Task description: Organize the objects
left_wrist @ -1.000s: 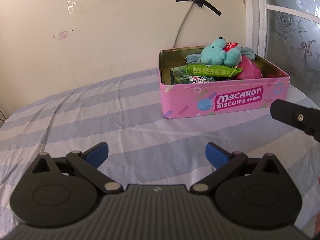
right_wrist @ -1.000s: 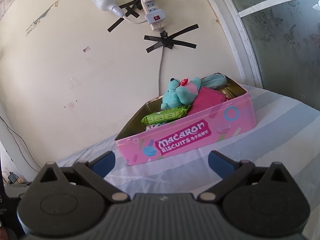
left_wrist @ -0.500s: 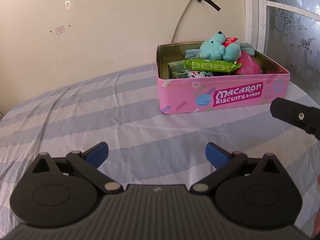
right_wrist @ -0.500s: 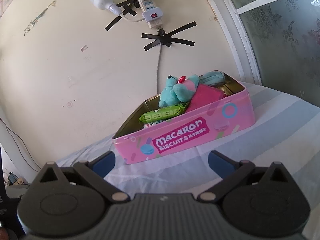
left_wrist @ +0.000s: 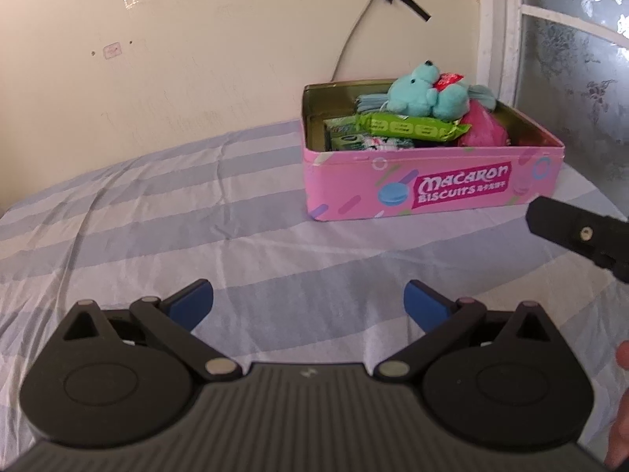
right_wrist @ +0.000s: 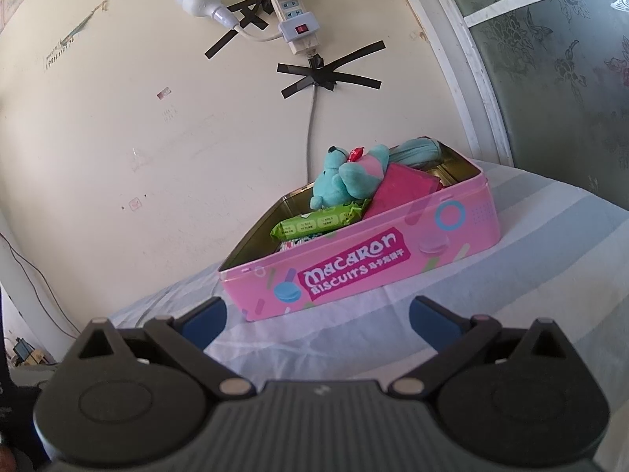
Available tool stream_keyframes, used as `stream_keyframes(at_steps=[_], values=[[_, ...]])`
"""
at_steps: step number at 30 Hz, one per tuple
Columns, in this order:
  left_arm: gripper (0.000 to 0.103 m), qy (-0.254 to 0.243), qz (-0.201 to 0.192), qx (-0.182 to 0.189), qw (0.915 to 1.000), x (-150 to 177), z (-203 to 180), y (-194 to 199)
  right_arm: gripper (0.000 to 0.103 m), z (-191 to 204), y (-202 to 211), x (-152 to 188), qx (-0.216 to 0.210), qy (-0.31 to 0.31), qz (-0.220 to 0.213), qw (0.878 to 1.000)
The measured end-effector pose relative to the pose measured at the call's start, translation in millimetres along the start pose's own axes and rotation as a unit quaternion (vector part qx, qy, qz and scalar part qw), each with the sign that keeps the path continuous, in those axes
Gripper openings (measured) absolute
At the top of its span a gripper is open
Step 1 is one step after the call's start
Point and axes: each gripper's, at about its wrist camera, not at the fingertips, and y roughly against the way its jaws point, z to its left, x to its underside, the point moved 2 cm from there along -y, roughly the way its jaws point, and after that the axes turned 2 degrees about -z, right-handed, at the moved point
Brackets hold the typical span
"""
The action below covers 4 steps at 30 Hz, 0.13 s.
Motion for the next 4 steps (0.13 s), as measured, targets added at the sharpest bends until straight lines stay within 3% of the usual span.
stream_keyframes(at_steps=[4], values=[[0.103, -0.001, -0.014, 0.012, 0.9998, -1.5, 0.1, 4.2, 0.103, 2.9, -0.2, 1.5, 0.004, 0.01, -0.003, 1.0]])
